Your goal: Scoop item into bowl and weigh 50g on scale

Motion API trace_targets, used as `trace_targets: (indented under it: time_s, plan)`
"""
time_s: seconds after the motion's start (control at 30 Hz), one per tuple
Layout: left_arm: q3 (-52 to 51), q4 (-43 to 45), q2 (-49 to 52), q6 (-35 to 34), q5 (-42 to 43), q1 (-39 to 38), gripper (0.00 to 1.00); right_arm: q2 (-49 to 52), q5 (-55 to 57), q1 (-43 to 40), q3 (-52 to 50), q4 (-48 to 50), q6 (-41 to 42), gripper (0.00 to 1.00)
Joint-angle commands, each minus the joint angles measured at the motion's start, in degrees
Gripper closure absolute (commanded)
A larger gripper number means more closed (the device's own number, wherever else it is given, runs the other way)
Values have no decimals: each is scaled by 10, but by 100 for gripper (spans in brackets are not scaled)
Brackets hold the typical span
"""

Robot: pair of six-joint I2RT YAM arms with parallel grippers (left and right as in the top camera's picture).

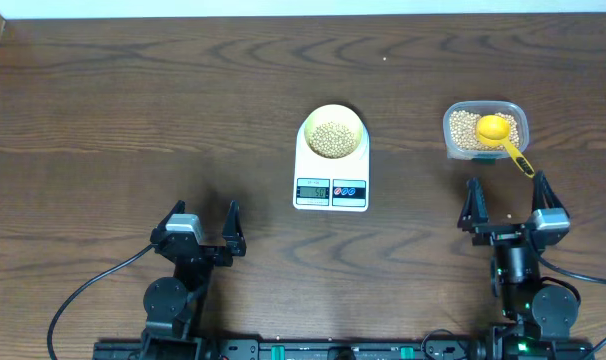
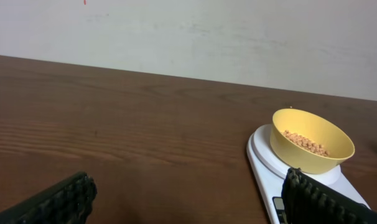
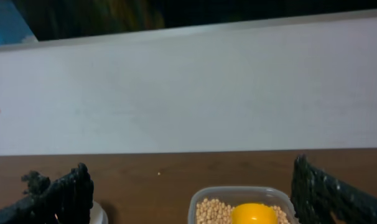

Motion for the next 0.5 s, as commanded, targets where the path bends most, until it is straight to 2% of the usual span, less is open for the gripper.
trace_targets:
  time_s: [0.0, 0.47]
  plan:
    - [-9, -23, -3, -5, -3, 3, 2, -35, 7, 3, -5, -39, 6, 1]
    - [-9, -23, -3, -5, -3, 3, 3, -142, 7, 2, -5, -237, 2, 1]
